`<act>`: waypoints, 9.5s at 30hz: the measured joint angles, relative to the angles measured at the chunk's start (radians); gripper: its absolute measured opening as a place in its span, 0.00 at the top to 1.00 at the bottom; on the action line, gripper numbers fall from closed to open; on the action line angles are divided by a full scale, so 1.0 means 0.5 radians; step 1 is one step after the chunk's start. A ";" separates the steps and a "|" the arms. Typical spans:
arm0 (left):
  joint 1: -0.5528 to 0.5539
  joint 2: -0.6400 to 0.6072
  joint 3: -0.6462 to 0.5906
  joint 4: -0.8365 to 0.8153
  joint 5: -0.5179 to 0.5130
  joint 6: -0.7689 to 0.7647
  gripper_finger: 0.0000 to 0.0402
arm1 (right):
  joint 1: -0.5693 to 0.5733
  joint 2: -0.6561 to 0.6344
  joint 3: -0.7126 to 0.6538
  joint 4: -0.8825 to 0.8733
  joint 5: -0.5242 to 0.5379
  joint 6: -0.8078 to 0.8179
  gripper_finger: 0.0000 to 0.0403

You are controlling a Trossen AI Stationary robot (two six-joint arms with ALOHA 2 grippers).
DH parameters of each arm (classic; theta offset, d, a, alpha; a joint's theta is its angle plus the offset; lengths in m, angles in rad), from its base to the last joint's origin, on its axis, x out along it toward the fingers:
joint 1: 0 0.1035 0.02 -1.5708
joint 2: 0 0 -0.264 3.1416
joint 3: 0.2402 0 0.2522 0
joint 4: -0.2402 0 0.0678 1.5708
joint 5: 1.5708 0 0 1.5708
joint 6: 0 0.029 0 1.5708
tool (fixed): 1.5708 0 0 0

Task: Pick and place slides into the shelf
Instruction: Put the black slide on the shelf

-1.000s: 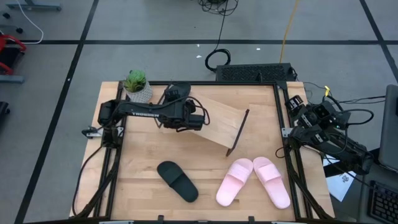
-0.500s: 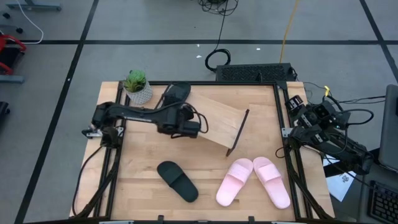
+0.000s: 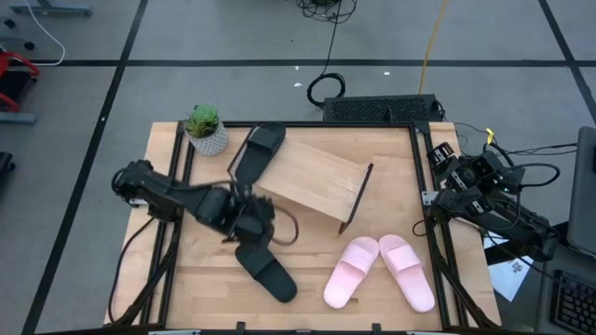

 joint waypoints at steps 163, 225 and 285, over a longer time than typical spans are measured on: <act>-0.391 0.800 0.991 -0.126 -0.373 -0.544 1.00 | 0.000 -0.001 0.000 0.118 -0.113 0.195 0.54; 0.467 0.543 0.981 0.119 -1.016 1.797 1.00 | -0.001 0.000 0.000 -0.114 -0.153 -0.011 0.54; 0.760 -0.367 -0.904 1.802 -0.506 2.131 1.00 | -0.001 0.000 0.000 -0.089 -0.088 0.000 0.54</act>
